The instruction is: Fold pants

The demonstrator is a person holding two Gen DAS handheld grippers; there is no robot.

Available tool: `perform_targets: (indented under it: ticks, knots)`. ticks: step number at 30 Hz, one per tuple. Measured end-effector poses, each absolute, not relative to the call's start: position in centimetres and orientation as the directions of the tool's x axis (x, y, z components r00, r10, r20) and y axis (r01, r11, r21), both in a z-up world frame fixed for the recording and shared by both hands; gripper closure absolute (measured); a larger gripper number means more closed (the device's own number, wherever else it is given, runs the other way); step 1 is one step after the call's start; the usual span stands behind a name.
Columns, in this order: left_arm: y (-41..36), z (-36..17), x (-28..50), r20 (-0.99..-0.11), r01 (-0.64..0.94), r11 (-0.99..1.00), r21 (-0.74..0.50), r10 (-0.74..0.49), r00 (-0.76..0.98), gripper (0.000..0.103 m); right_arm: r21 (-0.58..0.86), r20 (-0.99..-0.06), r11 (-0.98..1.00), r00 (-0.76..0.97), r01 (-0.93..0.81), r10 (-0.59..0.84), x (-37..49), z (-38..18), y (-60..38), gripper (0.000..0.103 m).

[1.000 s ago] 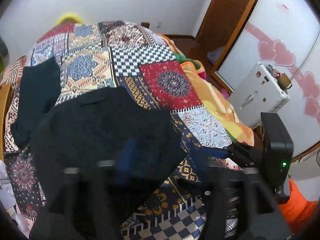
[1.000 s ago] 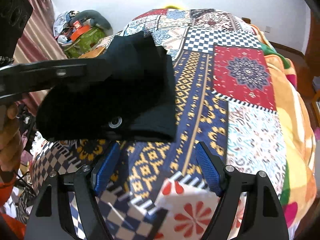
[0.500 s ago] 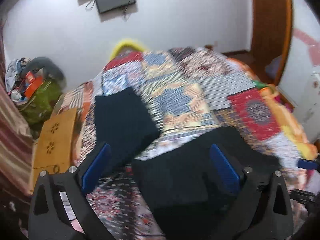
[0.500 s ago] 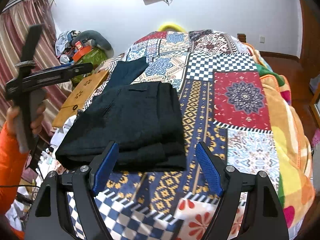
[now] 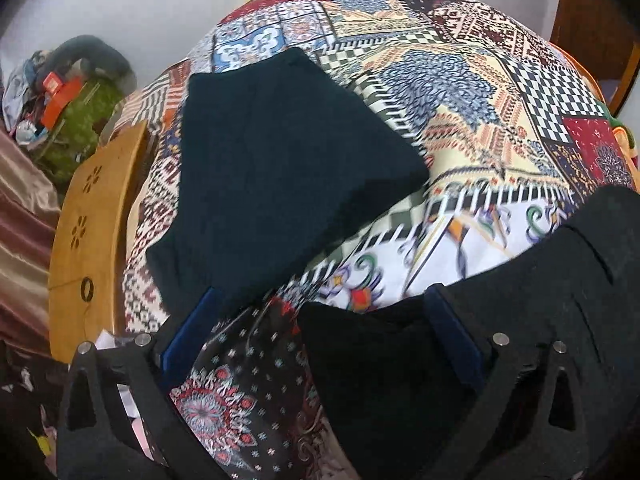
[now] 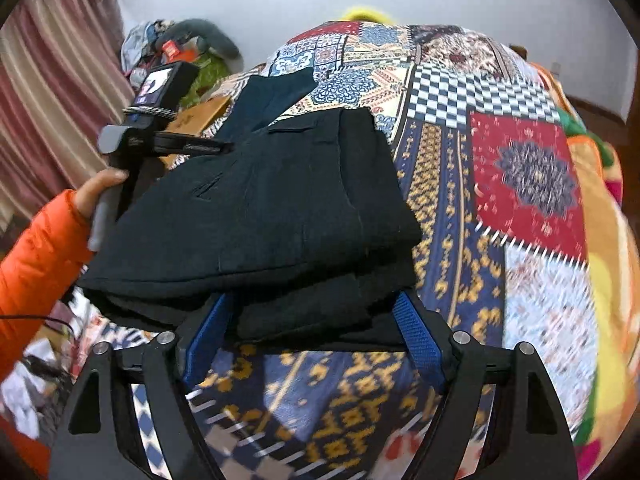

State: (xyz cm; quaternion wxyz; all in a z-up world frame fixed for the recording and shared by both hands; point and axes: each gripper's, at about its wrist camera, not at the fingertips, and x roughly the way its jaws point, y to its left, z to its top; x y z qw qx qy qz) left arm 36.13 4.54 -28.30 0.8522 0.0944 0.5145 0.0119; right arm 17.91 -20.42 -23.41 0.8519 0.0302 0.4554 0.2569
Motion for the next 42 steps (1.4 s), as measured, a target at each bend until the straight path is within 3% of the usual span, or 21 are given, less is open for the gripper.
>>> perform_targets:
  ticks: [8,18,24,28,31,42]
  knots:
    - [7.8,-28.3,30.5,-0.889,-0.012,0.988,0.153,0.143,0.434,0.000,0.205,-0.777,0.918,0.514,-0.339,0.363,20.0,-22.1,-22.1,0.026]
    - [6.0,-26.1,20.2,-0.872,0.012,0.992,0.124,0.104,0.478,0.000,0.193,-0.695,0.896,0.589,-0.400,0.412,15.9,-17.4,-22.0,0.024]
    - [4.7,-25.1,18.8,-0.857,0.006,0.991,0.131,0.110,0.503,0.000,0.195,-0.696,0.888,0.579,-0.417,0.425,14.3,-17.7,-21.3,0.024]
    - [4.7,-25.0,18.5,-0.856,0.000,0.991,0.131,0.113,0.505,0.000,0.153,-0.760,0.897,0.531,-0.416,0.375,14.2,-21.0,-20.9,0.024]
    - [4.8,-24.6,18.4,-0.855,0.006,0.991,0.132,0.111,0.507,0.000,0.197,-0.768,0.895,0.504,-0.401,0.395,14.4,-22.5,-21.5,0.025]
    - [4.4,-19.5,18.5,-0.773,0.038,0.988,0.153,0.096,0.627,0.000,0.167,-0.707,0.890,0.578,-0.424,0.408,15.0,-18.6,-21.0,0.024]
